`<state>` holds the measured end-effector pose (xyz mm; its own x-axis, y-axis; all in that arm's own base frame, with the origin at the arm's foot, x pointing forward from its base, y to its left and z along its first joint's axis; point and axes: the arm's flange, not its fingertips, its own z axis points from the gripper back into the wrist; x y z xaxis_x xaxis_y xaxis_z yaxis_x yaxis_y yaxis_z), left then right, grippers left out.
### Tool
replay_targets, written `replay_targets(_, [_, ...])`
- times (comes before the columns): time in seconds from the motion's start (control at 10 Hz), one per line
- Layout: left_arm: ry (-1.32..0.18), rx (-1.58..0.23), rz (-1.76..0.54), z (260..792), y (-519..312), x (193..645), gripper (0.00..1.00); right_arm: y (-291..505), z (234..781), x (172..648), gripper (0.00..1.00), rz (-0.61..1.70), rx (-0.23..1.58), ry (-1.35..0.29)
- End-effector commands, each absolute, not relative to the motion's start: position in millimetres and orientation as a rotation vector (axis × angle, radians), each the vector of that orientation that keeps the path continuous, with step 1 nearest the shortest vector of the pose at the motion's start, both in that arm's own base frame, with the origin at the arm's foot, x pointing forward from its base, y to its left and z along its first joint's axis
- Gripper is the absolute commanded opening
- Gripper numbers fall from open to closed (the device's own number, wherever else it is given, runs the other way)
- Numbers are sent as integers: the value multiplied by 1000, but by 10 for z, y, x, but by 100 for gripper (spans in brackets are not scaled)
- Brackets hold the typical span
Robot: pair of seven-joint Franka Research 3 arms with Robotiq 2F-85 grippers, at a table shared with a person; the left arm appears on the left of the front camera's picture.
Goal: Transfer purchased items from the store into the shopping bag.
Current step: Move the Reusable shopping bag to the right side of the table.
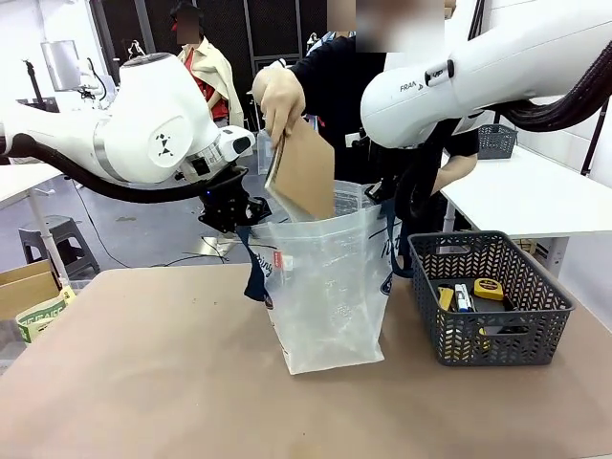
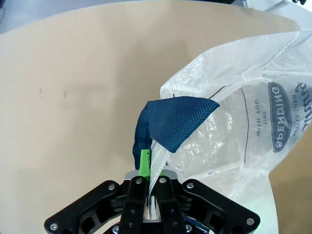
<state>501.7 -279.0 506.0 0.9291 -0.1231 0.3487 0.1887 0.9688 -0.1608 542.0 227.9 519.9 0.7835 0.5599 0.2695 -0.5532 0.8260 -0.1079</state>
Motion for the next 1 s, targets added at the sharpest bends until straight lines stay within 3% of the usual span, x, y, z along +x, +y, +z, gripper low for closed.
replay_targets(0.0, [-344,-193,-160,5062,-2783,5011,0,2283,5201,5416,0,602,-24,-294])
replay_targets(0.9, [-344,-193,-160,5062,-2783,5011,0,2283,5201,5416,0,602,-24,-294])
